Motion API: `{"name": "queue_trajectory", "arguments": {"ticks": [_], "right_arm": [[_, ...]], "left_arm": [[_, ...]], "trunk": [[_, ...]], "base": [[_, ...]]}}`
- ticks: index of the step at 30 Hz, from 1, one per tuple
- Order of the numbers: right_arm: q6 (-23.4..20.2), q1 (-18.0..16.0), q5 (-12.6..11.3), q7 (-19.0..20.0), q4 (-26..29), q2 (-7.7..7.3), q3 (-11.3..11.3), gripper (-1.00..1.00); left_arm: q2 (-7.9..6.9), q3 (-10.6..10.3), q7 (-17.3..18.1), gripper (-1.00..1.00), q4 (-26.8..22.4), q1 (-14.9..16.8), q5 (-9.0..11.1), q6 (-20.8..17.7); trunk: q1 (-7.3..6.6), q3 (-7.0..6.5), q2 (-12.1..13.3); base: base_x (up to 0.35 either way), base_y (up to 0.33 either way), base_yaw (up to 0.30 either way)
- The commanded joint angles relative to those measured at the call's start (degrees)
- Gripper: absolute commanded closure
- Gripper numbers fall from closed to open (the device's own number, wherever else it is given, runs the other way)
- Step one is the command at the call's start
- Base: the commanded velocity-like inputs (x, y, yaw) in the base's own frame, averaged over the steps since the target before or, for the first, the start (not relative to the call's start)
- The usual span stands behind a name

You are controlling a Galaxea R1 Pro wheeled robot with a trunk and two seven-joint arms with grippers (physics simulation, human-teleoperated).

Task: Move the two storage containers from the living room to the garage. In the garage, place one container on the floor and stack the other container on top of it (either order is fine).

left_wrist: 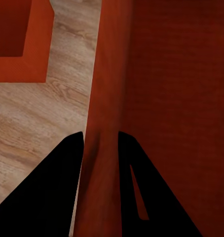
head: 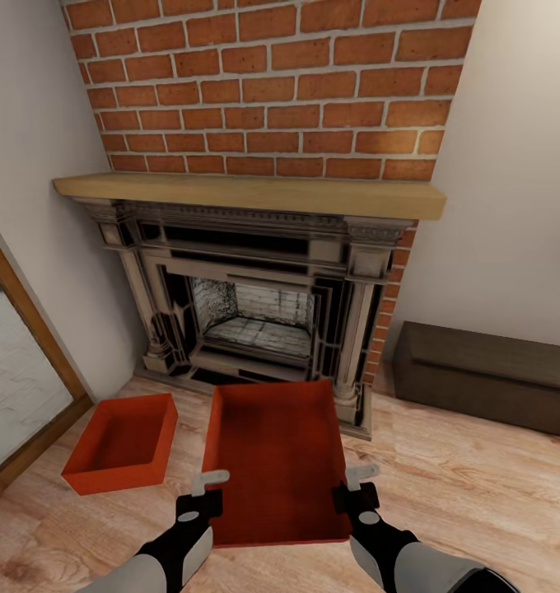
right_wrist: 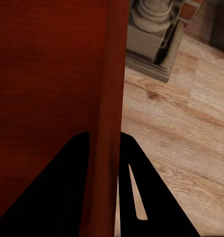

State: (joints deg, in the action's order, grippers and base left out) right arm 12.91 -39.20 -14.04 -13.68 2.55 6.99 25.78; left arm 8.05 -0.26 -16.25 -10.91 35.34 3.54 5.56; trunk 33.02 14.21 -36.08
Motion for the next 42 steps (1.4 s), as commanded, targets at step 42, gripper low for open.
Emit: {"name": "queue_trajectory", "arguments": {"ticks": [42], "right_arm": [[0.18, -0.09, 0.07, -0.21, 2.28, -0.04, -4.6, 1.0]], "left_arm": [[-0.66, -0.11, -1.86, 1.0, -0.23, -0.01, -0.03, 0.59]], "trunk": [[0.01, -0.77, -0.08]], "base": [[0.0, 0.0, -0.196]]}}
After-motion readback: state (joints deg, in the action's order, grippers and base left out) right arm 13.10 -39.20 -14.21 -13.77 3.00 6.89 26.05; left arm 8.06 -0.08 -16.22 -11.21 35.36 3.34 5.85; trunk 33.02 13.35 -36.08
